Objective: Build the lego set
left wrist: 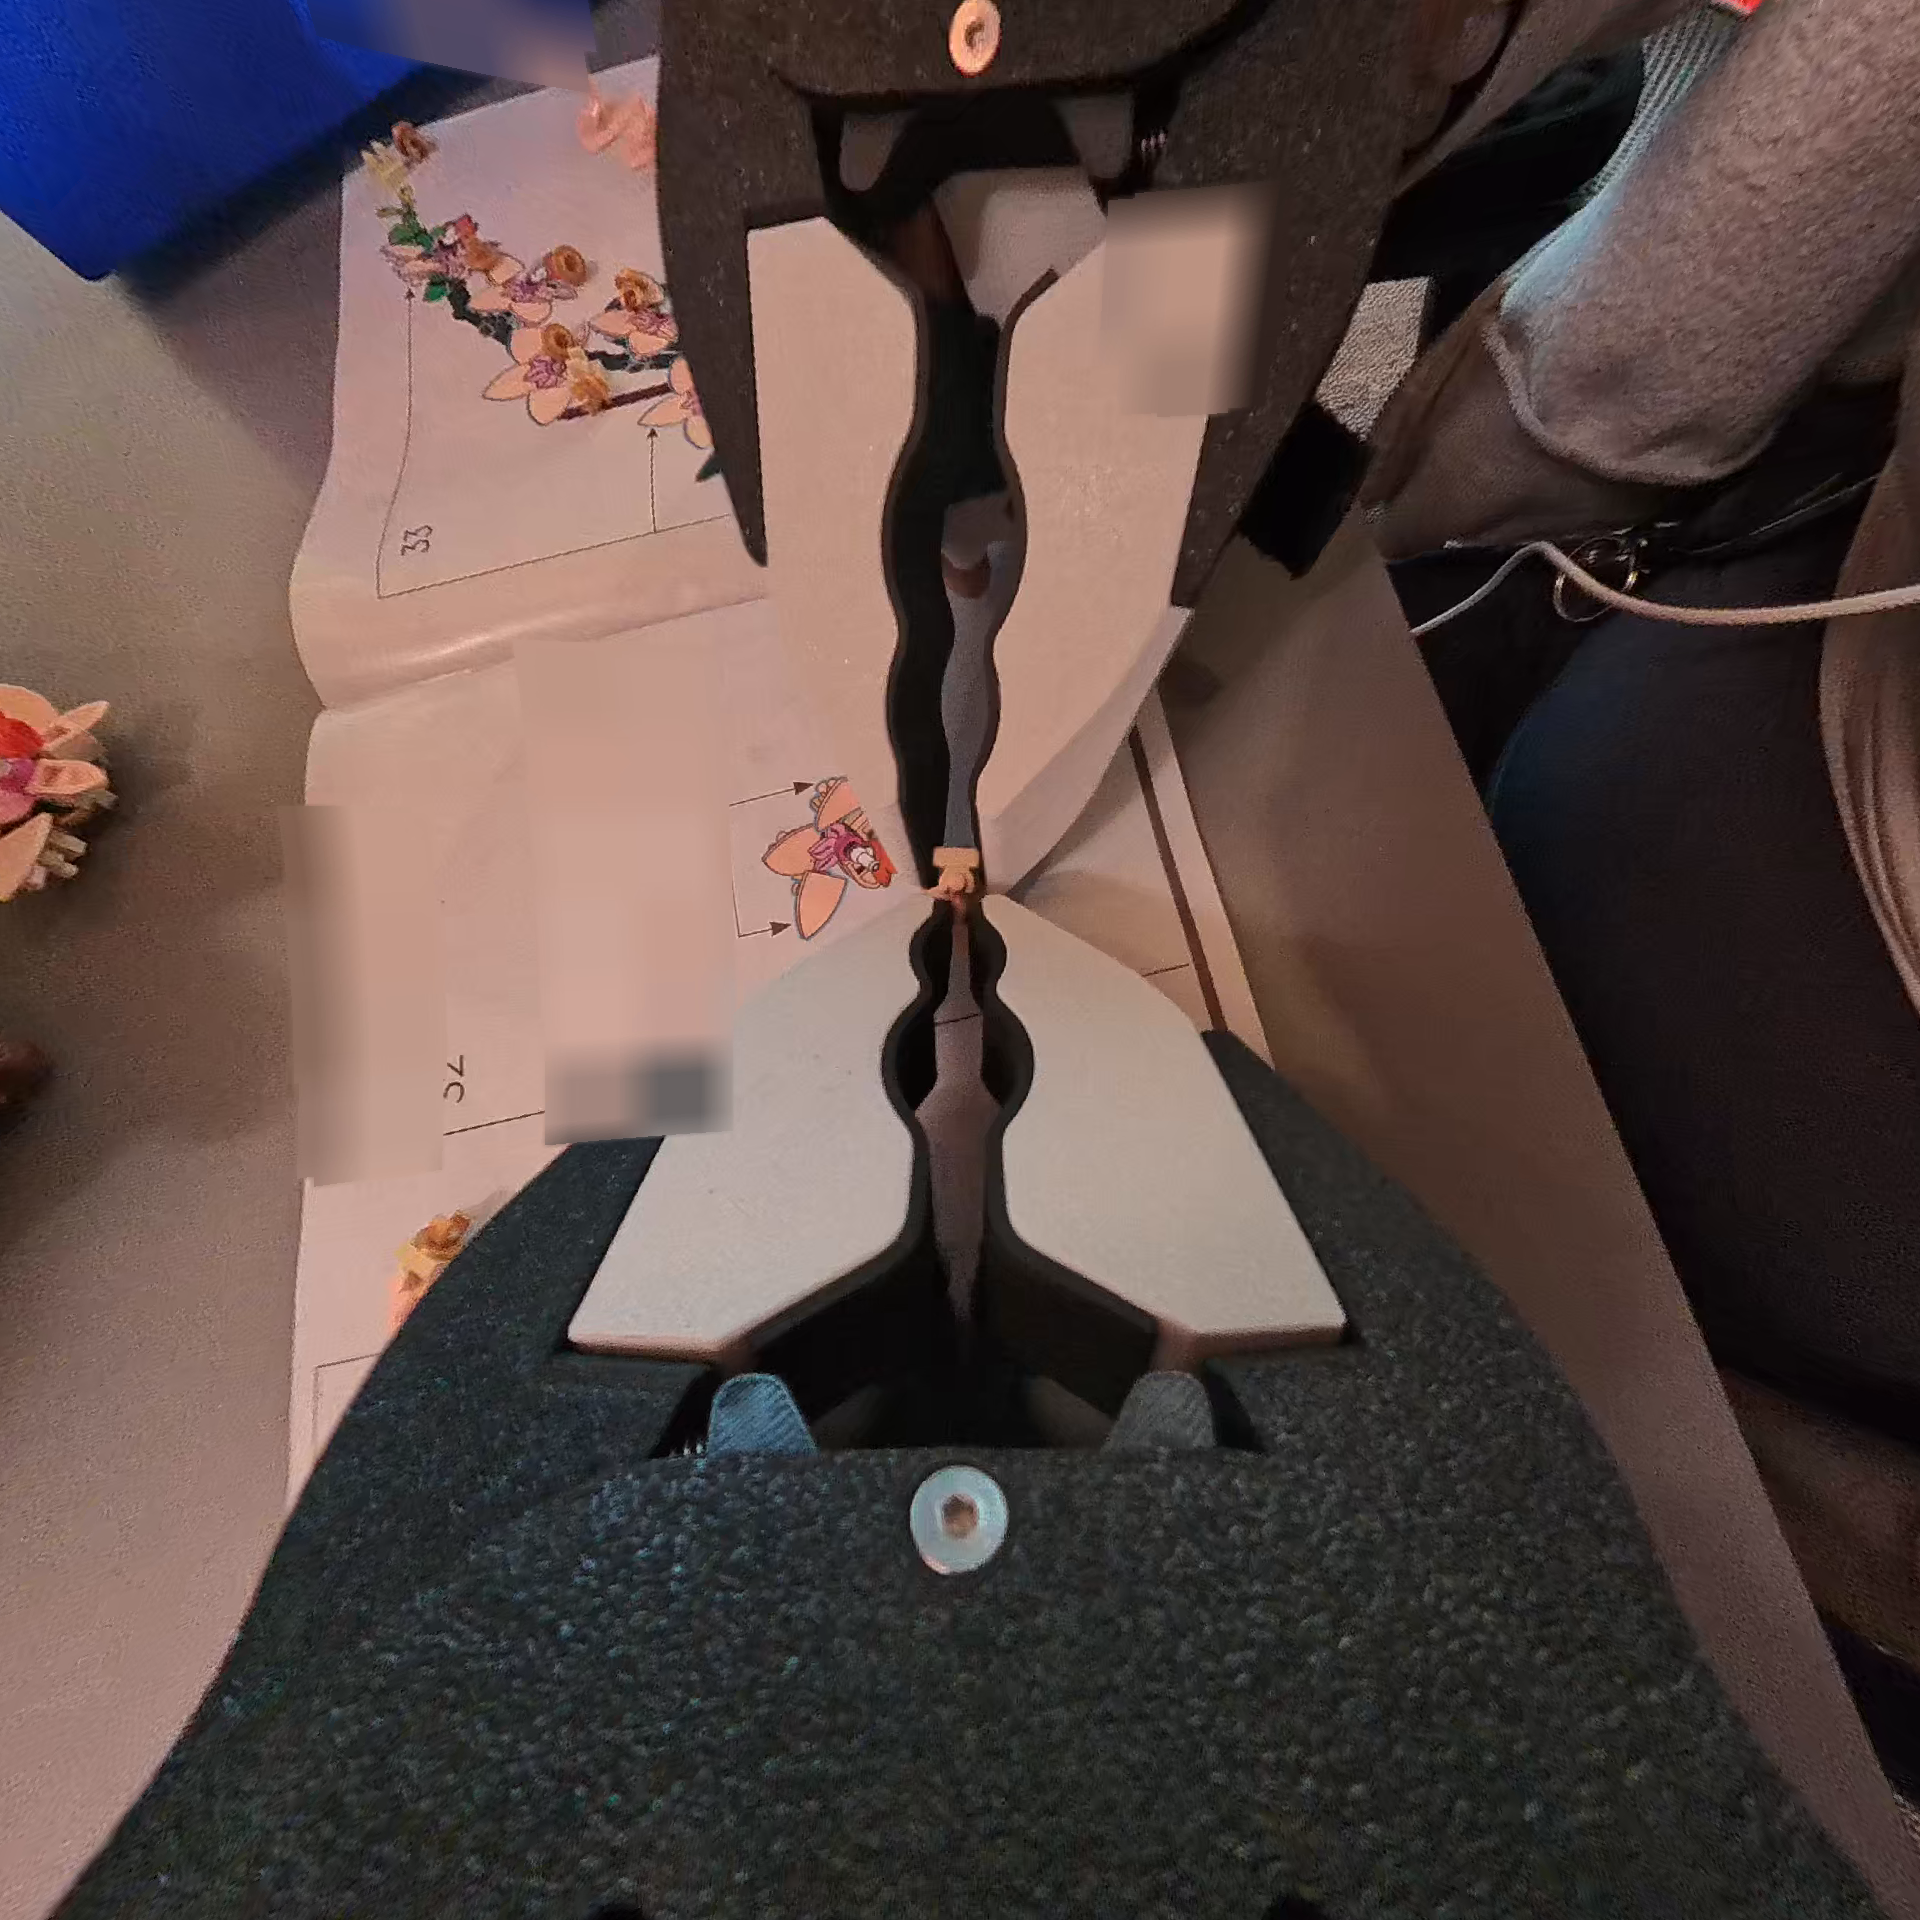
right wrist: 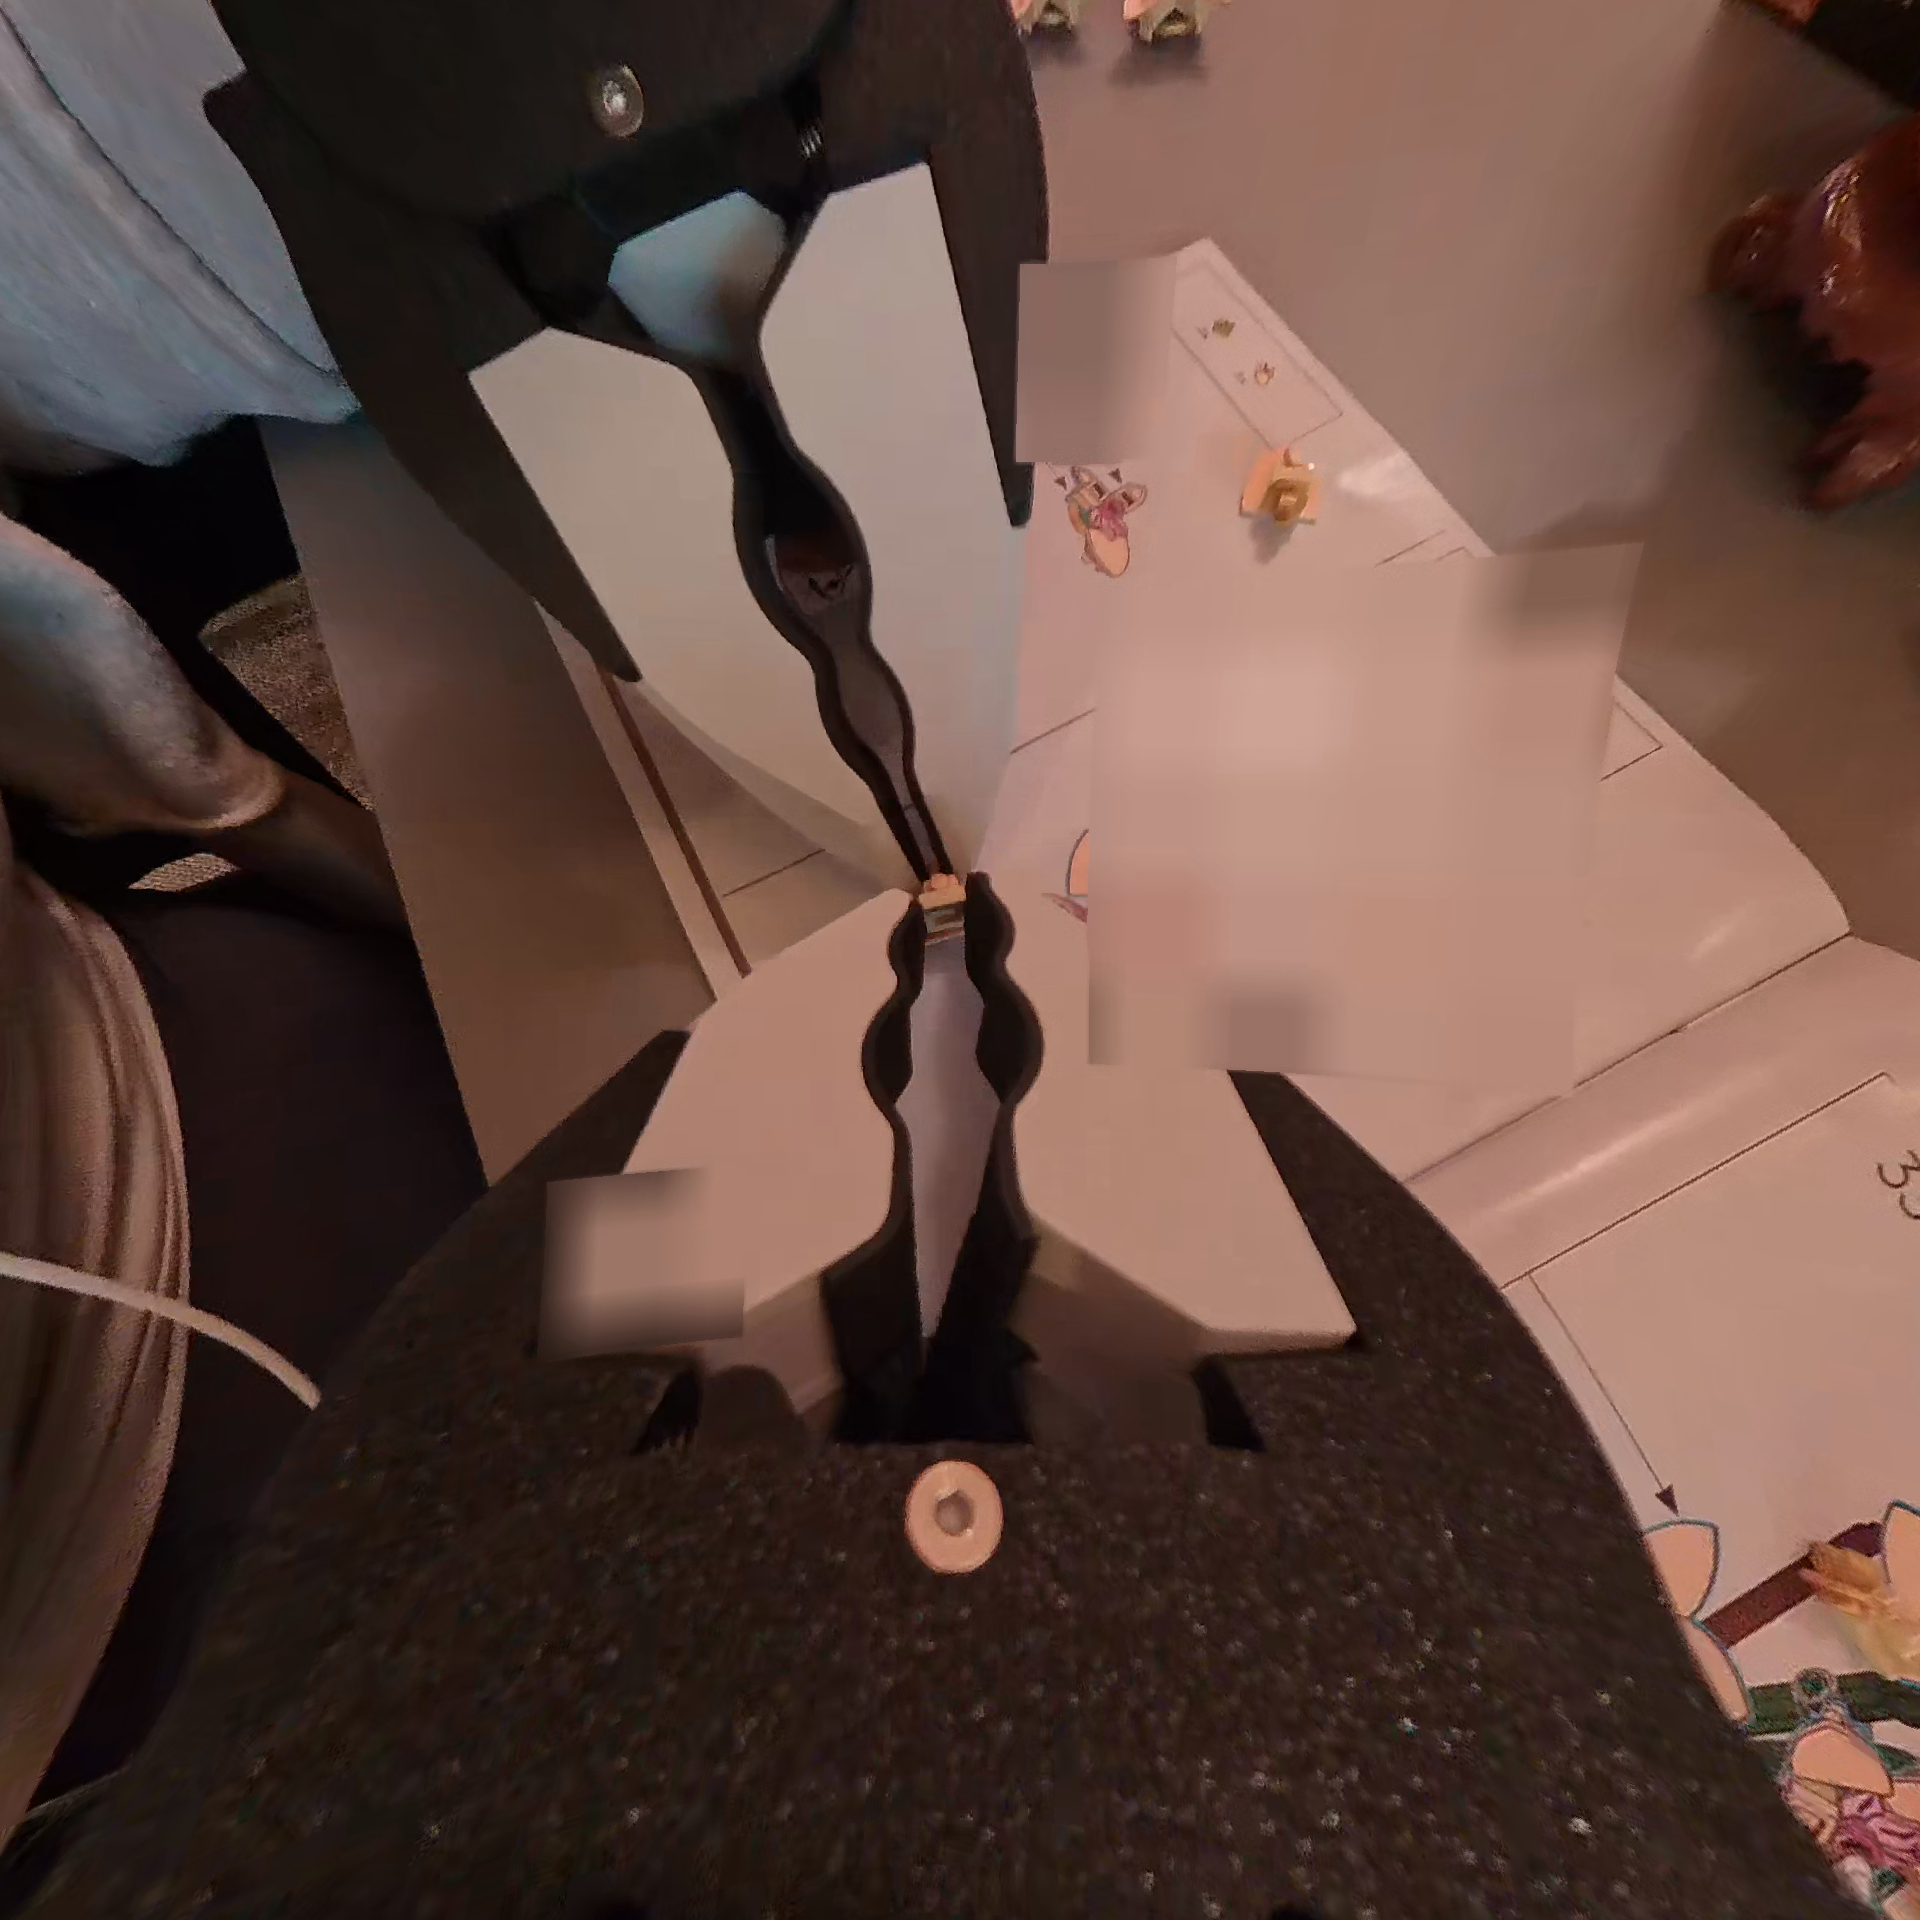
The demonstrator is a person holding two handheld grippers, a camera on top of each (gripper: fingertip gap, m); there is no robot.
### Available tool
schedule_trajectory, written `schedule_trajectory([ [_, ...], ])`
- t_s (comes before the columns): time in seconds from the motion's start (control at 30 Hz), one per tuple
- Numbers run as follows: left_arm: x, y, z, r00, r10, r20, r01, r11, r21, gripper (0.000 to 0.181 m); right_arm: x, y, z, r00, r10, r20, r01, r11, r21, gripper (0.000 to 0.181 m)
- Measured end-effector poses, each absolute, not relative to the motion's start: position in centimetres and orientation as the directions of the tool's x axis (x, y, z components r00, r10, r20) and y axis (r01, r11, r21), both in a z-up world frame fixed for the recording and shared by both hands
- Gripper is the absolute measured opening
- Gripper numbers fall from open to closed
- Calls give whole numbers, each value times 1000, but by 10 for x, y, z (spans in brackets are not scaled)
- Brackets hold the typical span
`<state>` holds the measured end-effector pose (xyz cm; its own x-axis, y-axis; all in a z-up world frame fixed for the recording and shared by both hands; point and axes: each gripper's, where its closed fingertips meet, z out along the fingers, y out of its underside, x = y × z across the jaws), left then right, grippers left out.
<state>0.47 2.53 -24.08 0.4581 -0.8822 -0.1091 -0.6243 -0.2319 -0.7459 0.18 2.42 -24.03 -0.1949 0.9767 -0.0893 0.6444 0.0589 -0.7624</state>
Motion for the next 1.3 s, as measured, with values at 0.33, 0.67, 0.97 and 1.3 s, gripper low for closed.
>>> schedule_trajectory([
  [0.33, 7, 24, -242, 467, -881, -77, -607, -256, -752, 2, 4, 24, -243, -195, 974, -116, 651, 40, -758, 8],
  [0.67, 7, 24, -241, 472, -878, -82, -606, -256, -753, 2, 91, 123, -172, 106, 987, 117, 552, 39, -833, 24],
  [0.97, 7, 23, -241, 472, -878, -82, -606, -255, -753, 2, 124, 169, -232, 170, 981, 91, 731, -63, -679, 8],
  [1.3, 8, 23, -241, 472, -878, -81, -605, -256, -753, 3, 109, 177, -245, 116, 992, 40, 765, -64, -641, 6],
])
